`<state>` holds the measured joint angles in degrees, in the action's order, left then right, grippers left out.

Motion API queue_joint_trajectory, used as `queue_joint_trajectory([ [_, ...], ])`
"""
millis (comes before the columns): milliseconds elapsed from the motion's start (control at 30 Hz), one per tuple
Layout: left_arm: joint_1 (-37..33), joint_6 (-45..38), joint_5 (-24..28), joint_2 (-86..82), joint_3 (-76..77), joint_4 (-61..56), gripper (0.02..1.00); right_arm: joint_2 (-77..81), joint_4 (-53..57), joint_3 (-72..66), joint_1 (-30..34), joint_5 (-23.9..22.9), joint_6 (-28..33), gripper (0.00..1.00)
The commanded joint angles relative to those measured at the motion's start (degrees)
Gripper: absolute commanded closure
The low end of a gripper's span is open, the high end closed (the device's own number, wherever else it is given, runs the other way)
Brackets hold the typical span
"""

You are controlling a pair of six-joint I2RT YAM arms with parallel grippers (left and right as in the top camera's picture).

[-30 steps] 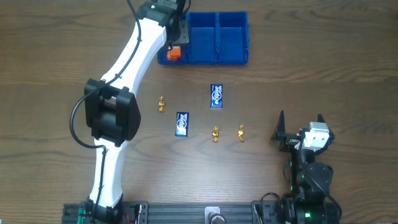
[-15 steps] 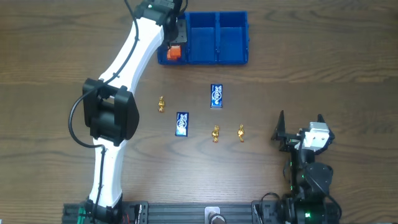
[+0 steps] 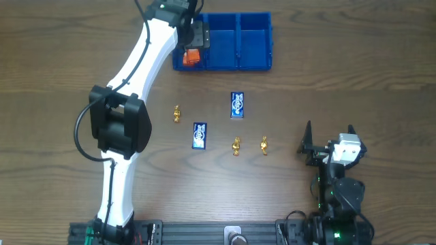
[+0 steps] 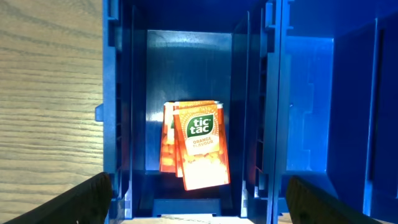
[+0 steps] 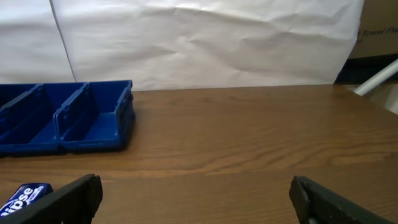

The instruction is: Sort Candies Into Trays

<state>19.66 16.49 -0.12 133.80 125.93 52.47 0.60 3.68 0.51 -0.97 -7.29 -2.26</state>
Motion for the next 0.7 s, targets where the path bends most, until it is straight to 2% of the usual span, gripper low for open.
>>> queue_joint_trajectory([
  [33,-0.52,-0.33,-0.68,-8.31,-0.22,-1.18,0.11,-0.42,0.31,-0.07,0.35,-0.13,0.85,0.003],
  [200,-0.61,-3.21,-2.73,-19.58,-5.55,-6.99,0.104,-0.42,0.31,-0.07,0.35,-0.13,0.85,0.003],
  [367,-2.45,-4.11,-2.78,-35.65,-23.12,-20.85,0.023,-0.42,0.31,-0.07,0.35,-0.13,0.85,0.003],
  [433,-3.58,-4.83,-2.56,-43.47,-31.8,-26.73,0.018,-0.42,0.31,-0.07,0.35,-0.13,0.85,0.003],
  [500,-4.0,-7.28,-2.56,-49.68,-38.27,-31.17,0.018,-0.42,0.31,-0.07,0.35,-0.13,0.85,0.003],
  [600,-4.09,-15.76,-2.6,-62.16,-50.95,-39.41,0.02,-0.42,0.31,-0.07,0.35,-0.13,0.85,0.003],
  [700,-6.67,-18.23,-0.76,-76.26,-64.96,-47.17,0.02,-0.42,0.31,-0.07,0.35,-0.13,0.85,0.003],
])
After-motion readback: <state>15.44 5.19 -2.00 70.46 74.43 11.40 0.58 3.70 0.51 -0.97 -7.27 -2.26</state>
